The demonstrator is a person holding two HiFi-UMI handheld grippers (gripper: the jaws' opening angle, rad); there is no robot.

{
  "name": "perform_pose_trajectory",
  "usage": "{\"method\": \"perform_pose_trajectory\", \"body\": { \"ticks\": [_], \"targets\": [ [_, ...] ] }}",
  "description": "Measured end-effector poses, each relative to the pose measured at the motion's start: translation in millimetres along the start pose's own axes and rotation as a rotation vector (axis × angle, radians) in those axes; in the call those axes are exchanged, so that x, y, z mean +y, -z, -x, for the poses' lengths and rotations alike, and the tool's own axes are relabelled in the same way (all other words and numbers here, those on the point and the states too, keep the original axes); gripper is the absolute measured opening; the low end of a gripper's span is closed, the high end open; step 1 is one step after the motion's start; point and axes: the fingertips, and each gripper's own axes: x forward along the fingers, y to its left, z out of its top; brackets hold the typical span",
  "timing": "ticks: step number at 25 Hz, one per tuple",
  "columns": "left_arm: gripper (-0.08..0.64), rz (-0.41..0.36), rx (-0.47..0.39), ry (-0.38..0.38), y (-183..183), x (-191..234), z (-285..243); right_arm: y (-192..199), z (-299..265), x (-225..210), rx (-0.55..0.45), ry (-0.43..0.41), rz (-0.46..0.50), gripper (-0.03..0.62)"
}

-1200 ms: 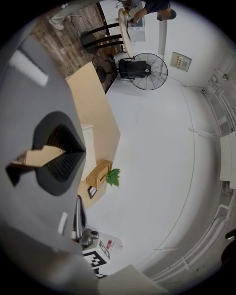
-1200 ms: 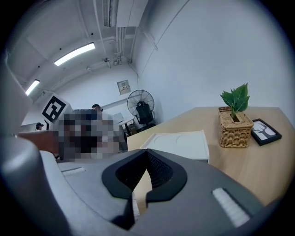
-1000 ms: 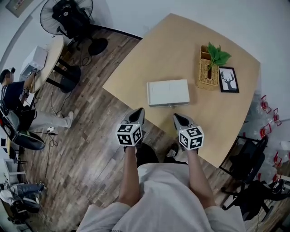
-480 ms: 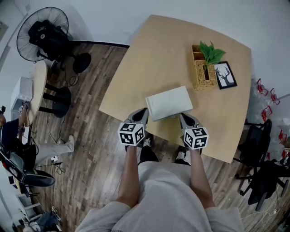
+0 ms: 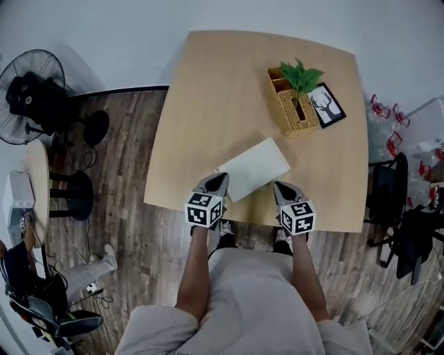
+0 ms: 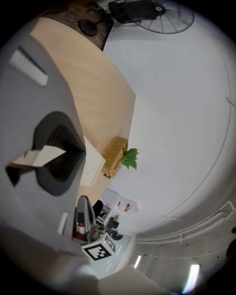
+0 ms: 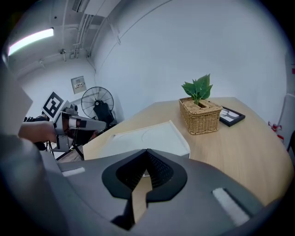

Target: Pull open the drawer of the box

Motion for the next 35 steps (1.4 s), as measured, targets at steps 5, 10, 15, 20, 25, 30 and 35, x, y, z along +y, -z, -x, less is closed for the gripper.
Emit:
{"method": "perform_pose_trajectory", "body": {
  "ticks": [5, 10, 15, 20, 25, 30, 35],
  "targets": [
    [0.052, -0.109, 0.078, 0.091, 16.7, -0.9, -22.7, 13.0, 0.5, -4.1, 0.001, 0.077, -0.044, 0.002],
    [0.052, -0.23, 0.143, 0.168, 27.8, -5.6, -41.8, 26.3, -1.1, -3.6, 0.001, 0.132, -0.085, 0.003],
    [0.052, -0.343, 0.206, 0.231, 41.4, -9.4, -51.8, 37.3, -0.1, -0.6, 0.005, 0.168, -0.098, 0.002],
    [0.052, -0.374, 0.226, 0.268, 43.5, -14.6, -50.7, 47.1, -2.0, -0.2, 0.025, 0.183, -0.066, 0.003],
    [0.052, -0.405, 0.274, 0.268, 44.5, -18.8, -49.2, 54.2, -8.2, 3.2, 0.056, 0.173, -0.023, 0.003],
    [0.052, -0.406, 0.275, 0.271, 44.8, -21.0, -48.6, 61.4, -14.5, 4.7, 0.061, 0.142, -0.007, 0.003],
    [0.052, -0.389, 0.27, 0.263, 45.4, -20.2, -49.3, 66.9, -21.5, 11.2, 0.077, 0.092, 0.029, 0.003]
  ]
}}
